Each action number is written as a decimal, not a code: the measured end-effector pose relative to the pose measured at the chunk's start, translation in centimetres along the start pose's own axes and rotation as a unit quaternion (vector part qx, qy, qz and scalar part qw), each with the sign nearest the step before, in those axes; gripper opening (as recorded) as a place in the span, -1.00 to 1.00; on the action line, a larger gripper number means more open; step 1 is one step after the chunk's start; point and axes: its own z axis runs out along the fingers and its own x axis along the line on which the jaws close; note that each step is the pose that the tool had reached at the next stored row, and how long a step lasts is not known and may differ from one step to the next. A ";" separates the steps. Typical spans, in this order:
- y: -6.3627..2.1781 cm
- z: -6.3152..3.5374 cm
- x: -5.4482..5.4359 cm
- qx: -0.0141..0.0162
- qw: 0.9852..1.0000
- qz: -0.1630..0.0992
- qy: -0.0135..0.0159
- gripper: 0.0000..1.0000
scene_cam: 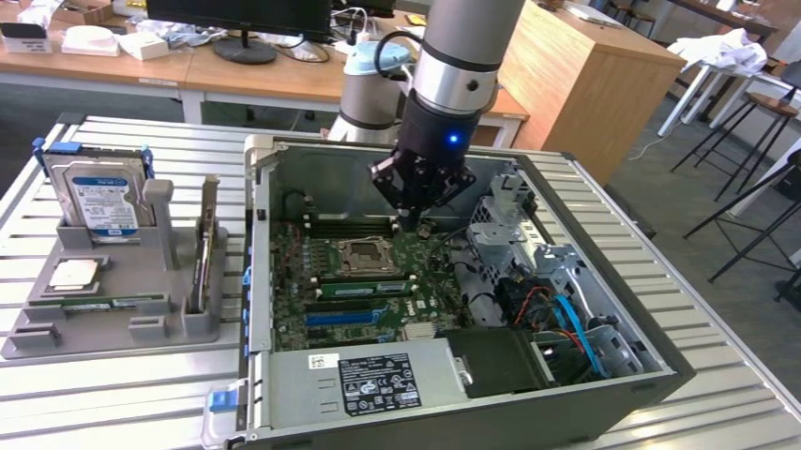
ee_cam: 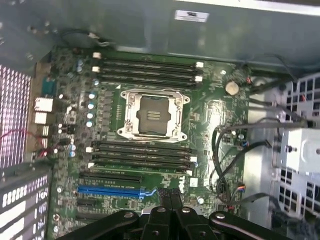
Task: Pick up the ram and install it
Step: 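Press down the ram until it locks into place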
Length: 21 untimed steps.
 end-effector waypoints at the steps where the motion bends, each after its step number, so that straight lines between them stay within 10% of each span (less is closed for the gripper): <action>1: 0.00 0.00 0.0 0.000 1.000 0.005 0.000 -0.80; 21: 0.07 0.26 1.7 0.000 1.000 0.023 0.001 -0.80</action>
